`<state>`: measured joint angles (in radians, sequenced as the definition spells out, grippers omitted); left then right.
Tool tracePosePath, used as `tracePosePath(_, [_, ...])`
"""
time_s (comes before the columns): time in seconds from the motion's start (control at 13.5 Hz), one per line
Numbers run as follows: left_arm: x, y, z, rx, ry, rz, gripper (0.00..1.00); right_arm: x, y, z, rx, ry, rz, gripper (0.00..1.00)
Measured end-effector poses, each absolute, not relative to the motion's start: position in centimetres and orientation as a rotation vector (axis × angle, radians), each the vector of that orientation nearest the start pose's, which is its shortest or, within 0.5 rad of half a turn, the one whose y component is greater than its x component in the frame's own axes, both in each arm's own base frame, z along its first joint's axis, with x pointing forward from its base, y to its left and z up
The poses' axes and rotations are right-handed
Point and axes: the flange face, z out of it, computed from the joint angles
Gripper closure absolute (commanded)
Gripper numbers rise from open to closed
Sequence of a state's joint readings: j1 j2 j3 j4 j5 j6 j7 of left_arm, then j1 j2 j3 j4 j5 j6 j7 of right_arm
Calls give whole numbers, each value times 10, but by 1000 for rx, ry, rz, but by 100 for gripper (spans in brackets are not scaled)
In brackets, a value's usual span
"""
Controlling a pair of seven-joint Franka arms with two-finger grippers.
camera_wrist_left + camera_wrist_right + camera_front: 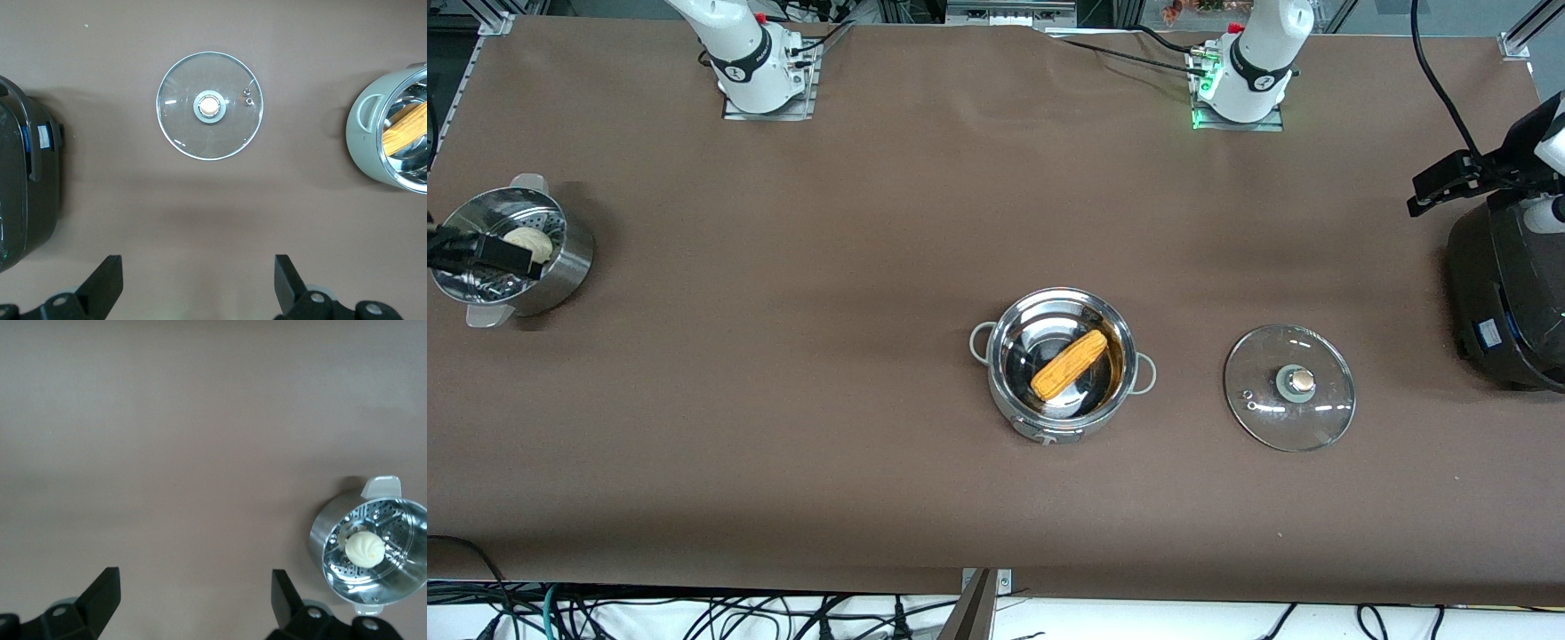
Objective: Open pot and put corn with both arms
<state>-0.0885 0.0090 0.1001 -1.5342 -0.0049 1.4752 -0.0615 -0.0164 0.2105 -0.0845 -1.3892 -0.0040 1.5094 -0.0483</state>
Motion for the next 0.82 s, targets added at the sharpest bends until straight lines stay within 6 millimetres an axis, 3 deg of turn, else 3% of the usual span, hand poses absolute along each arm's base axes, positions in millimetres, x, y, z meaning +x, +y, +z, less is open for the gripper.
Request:
tracePosePath(0.22, [547, 5, 629, -3140, -114, 109, 0, 558, -53, 614, -3142, 74, 104, 0])
tracePosePath(0.37, [547, 5, 629, -3140, -114, 109, 0, 539, -43, 628, -3140, 43, 76, 0])
tracePosePath(0.59, [547, 5, 629, -3140, -113, 109, 0, 534, -10, 618, -3141, -43, 114, 0])
tracePosePath(0.82, [547, 5, 629, -3140, -112, 109, 0, 537, -3, 599, -3142, -63, 173, 0])
